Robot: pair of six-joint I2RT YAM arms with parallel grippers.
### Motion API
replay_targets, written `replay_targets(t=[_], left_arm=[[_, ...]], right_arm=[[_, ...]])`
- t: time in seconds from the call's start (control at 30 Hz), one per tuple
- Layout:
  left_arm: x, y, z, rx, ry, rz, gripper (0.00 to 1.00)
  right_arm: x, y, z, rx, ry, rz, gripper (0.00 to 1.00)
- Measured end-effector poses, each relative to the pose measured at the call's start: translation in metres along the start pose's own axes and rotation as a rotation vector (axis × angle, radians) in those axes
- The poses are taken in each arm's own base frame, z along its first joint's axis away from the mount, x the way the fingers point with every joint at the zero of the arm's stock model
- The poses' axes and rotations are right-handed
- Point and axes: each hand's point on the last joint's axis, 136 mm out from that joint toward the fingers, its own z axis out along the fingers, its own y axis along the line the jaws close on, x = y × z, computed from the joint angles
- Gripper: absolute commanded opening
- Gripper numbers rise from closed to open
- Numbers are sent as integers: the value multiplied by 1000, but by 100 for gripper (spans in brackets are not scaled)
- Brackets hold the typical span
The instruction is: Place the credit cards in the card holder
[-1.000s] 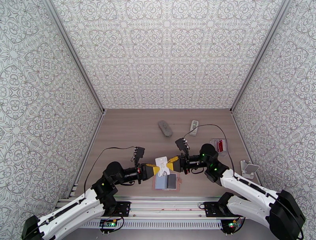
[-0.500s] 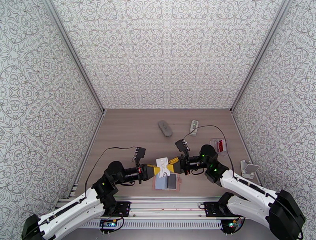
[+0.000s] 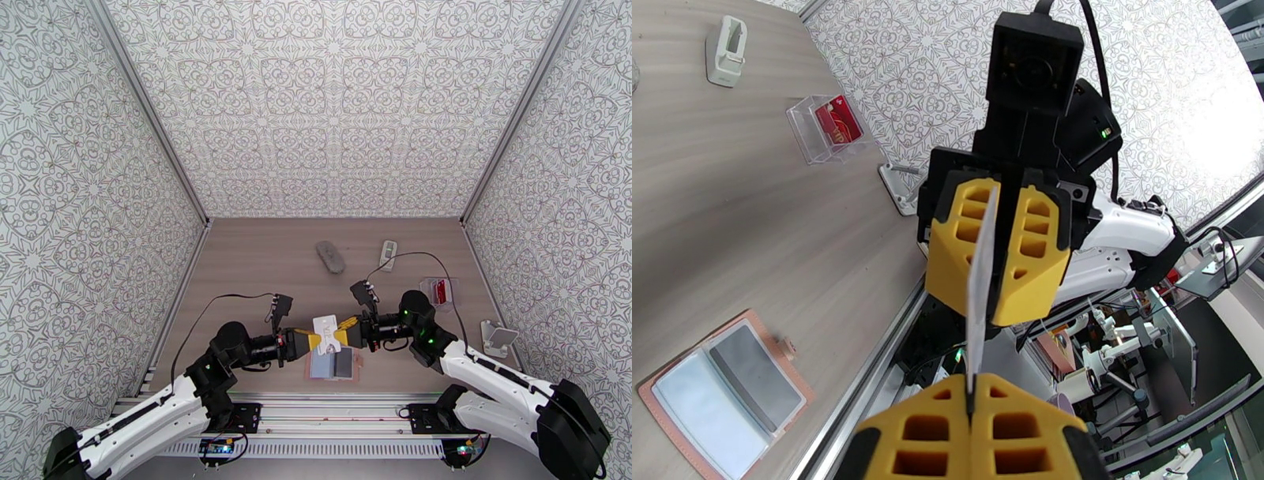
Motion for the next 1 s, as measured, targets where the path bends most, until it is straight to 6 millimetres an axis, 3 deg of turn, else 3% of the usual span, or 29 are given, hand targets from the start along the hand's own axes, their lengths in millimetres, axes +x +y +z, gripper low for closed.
replay_targets(t=[0.3, 0.4, 0.43, 0.6, 0.77, 1.0], left_arm=[[0, 1, 1, -1, 1, 3, 1], [0, 2, 1, -7, 2, 5, 34], [1, 5, 0, -21, 2, 0, 41], [1, 43, -11, -209, -30, -40, 44], [11, 83, -22, -382, -18, -91, 40], [68, 146, -30, -542, 116, -212, 34]], right_arm=[[0, -2, 1, -4, -6, 33, 0], [1, -5, 1, 8, -6, 36, 0], [3, -7, 2, 18, 1, 40, 0], [10, -35, 1, 162, 16, 102, 0], [26, -74, -8, 349, 10, 242, 0], [68, -118, -26, 533, -9, 442, 0]])
